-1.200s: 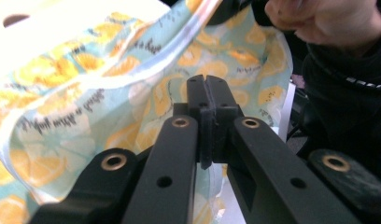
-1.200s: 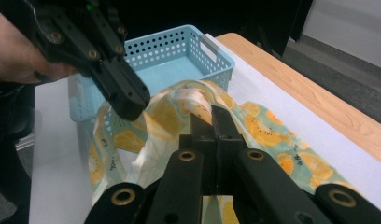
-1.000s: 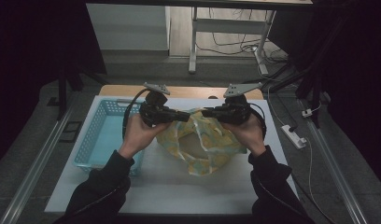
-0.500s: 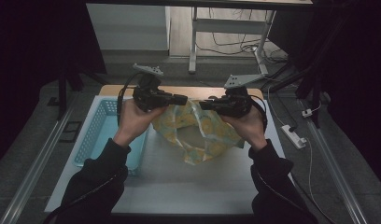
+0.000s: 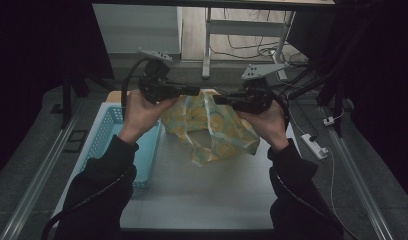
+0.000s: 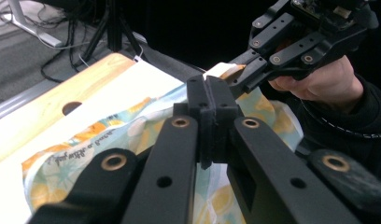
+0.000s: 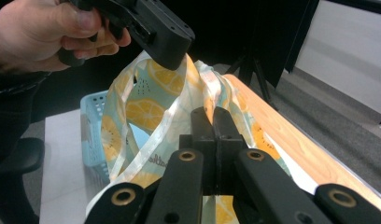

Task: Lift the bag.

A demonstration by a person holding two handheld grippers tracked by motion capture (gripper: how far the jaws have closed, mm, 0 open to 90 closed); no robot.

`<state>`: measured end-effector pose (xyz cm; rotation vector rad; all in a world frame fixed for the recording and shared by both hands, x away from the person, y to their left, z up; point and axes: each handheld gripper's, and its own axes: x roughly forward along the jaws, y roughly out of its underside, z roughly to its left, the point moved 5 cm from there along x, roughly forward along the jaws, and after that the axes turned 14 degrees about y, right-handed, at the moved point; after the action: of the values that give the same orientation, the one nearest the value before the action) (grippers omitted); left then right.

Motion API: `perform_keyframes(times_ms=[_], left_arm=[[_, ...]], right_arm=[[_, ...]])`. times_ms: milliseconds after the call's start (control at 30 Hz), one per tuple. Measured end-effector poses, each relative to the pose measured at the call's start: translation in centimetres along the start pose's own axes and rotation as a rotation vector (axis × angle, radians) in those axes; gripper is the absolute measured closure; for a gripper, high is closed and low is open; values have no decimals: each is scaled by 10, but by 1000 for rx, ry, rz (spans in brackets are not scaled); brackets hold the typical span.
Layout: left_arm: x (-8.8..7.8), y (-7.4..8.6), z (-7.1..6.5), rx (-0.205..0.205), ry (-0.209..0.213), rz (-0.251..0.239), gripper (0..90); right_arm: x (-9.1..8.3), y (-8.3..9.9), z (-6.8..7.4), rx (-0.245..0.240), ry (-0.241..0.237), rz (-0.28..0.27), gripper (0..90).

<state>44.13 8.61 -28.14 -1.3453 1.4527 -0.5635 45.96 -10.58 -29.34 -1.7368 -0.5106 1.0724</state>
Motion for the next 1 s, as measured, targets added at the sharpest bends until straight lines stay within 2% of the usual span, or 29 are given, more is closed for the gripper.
perform_keyframes(times_ms=[333, 567, 833, 1000], left_arm=[[-9, -27, 2, 9, -47, -21, 900], [-12, -40, 7, 9, -71, -40, 900], [-9, -40, 17, -4, -85, -44, 900], [-2, -36, 23, 16, -99, -31, 900]], right_arm=[[-5, -27, -6, -14, 30, -15, 900], [-4, -37, -11, -4, 45, -19, 900], [-1, -40, -17, -4, 72, -12, 900], [5, -34, -21, 9, 81, -7, 900]])
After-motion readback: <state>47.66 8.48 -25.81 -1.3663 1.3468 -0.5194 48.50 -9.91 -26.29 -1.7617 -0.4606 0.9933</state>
